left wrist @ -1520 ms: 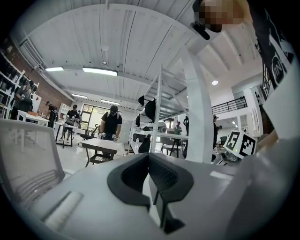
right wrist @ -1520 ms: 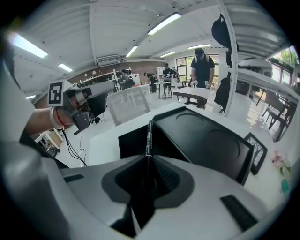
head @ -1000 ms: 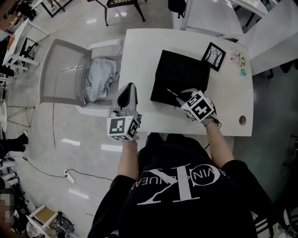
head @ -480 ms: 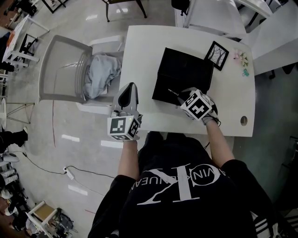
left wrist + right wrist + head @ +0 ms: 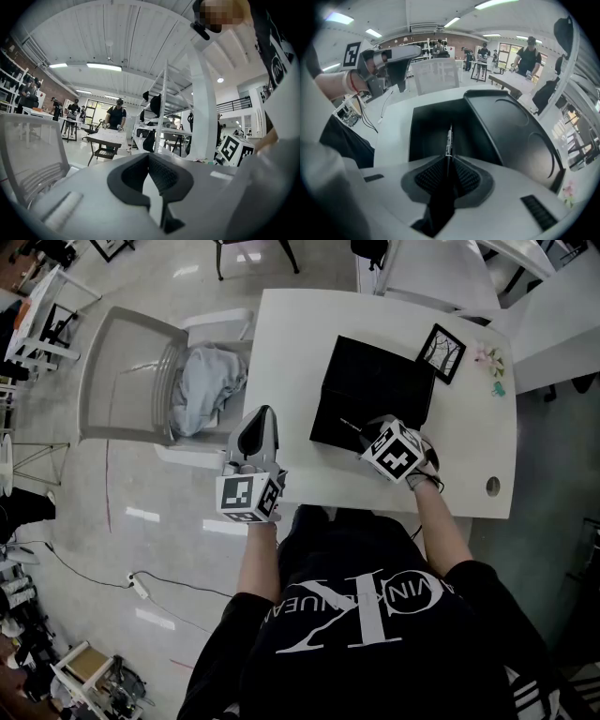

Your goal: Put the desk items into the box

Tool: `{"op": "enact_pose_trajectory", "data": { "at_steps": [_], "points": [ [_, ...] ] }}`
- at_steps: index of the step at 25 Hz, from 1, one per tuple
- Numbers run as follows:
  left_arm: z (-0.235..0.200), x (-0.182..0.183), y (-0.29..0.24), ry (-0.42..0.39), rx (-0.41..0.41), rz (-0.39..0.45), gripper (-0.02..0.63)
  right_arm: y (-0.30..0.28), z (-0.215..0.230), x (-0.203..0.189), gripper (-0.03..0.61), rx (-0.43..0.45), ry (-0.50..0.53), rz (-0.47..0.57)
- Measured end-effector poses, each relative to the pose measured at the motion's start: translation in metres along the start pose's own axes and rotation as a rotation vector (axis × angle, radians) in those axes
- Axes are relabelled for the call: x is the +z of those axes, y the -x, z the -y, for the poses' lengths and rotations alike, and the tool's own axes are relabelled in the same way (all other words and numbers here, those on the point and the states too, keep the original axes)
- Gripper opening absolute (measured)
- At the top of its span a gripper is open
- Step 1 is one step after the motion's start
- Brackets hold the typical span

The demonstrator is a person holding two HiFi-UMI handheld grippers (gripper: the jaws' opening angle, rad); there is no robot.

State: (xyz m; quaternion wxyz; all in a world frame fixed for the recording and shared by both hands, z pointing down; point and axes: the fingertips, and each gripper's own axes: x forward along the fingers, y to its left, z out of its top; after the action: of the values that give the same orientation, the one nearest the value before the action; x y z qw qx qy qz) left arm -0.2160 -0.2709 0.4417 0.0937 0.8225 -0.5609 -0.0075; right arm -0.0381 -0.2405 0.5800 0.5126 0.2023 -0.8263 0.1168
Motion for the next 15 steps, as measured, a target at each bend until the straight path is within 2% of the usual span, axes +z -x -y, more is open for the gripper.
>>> {"op": "enact_pose_trajectory", "data": {
  "at_steps": [15],
  "points": [
    [-0.006, -0.003, 0.0, 0.006, 0.024, -0.013, 0.011, -0.012, 0.001, -0.001, 0.067, 0.022, 0.029, -0.03]
  ]
}}
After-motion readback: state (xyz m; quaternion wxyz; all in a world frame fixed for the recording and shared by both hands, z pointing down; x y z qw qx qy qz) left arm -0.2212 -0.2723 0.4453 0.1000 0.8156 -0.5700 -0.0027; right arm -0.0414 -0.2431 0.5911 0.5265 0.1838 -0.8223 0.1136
